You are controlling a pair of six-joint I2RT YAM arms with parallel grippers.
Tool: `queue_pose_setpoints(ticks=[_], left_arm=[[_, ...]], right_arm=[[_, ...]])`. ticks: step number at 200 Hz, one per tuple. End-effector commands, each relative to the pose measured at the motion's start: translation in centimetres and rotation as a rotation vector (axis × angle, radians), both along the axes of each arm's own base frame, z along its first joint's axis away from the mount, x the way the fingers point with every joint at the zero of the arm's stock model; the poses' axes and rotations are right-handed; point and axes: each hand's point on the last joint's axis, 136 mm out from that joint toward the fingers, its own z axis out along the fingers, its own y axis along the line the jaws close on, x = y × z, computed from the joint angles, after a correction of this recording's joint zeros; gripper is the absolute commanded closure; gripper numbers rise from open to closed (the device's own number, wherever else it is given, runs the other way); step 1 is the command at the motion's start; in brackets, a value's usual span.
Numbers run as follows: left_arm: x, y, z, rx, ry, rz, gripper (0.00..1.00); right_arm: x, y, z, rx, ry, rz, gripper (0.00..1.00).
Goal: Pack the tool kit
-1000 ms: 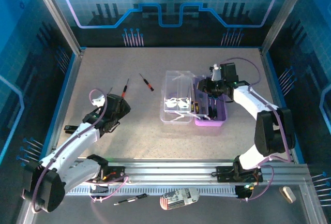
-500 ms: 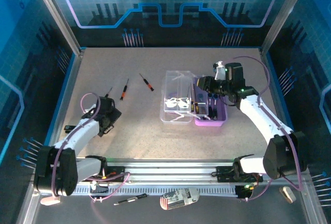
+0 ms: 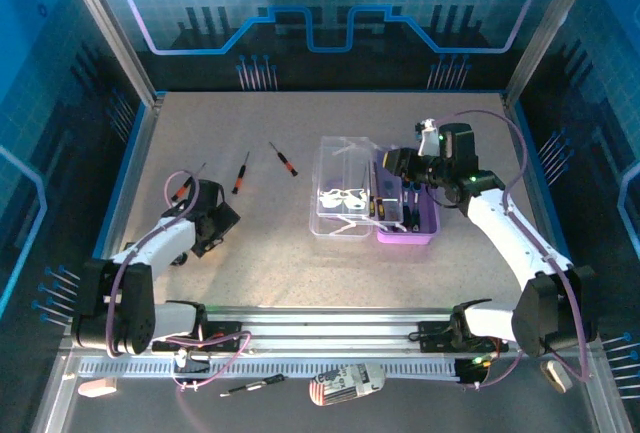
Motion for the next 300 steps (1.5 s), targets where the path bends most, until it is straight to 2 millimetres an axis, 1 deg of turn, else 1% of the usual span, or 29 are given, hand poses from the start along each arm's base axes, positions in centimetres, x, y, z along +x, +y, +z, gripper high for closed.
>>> queue_pose_setpoints(ticks=[1, 14, 31, 62, 80, 85, 96, 102, 118, 146, 195, 203, 219, 258, 275, 300], left_arm=[[0.6, -0.2, 1.2, 0.004, -0.026, -0.046, 0.11], [0.3, 0.1, 0.9, 0.021, -0.010, -0.042, 0.14], [-0.3, 0.6, 0.7, 0.048, 0.028, -0.034, 0.14], [-1.1, 1.7, 1.5, 0.110, 0.061, -0.023, 0.16], [-1.0, 1.9, 1.8, 0.123, 0.064, -0.026, 0.20], [-0.9, 1.9, 1.7, 0.122, 0.065, -0.026, 0.22], [-0.5, 1.9, 1.5, 0.121, 0.068, -0.026, 0.26], [-0.3, 1.9, 1.3, 0.118, 0.073, -0.026, 0.30], [0.0, 1.9, 0.8, 0.119, 0.098, -0.024, 0.34], [-0.1, 2.2, -0.1, 0.129, 0.128, -0.004, 0.37], [-0.6, 1.8, -1.8, 0.106, 0.165, -0.005, 0.40], [-0.6, 1.8, -2.0, 0.103, 0.164, -0.008, 0.45], [-0.4, 1.5, -2.1, 0.093, 0.160, -0.019, 0.50], [0.0, 0.8, -1.8, 0.062, 0.126, -0.067, 0.56], [0.1, 0.3, -1.8, 0.040, 0.116, -0.083, 0.62], [-0.1, 0.1, -1.8, 0.028, 0.113, -0.086, 0.67]], right_arm=[[-0.2, 0.4, -0.1, -0.004, -0.002, 0.009, 0.65], [-0.1, 0.5, -0.1, 0.003, -0.002, 0.010, 0.65], [-0.1, 0.5, 0.0, 0.005, -0.002, 0.010, 0.65], [-0.3, 0.3, 0.2, 0.003, -0.011, 0.007, 0.66], [-0.3, 0.3, 0.4, 0.006, -0.019, 0.004, 0.66], [-0.4, 0.4, 0.4, 0.009, -0.020, 0.005, 0.66], [-0.4, 0.4, 0.5, 0.012, -0.023, 0.005, 0.66], [-0.4, 0.4, 0.5, 0.013, -0.024, 0.005, 0.66], [-0.5, 0.3, 0.6, 0.011, -0.026, 0.005, 0.67], [-0.6, 0.0, 0.6, 0.010, -0.033, -0.002, 0.67], [-0.7, -0.1, 0.2, 0.026, -0.025, -0.005, 0.67], [-0.7, -0.1, 0.1, 0.029, -0.024, -0.004, 0.67], [-0.7, -0.1, 0.0, 0.030, -0.022, -0.004, 0.67], [-0.7, -0.3, 0.0, 0.032, -0.024, -0.013, 0.67], [-0.7, -0.4, 0.1, 0.034, -0.024, -0.016, 0.68], [-0.7, -0.5, 0.1, 0.035, -0.025, -0.019, 0.68]])
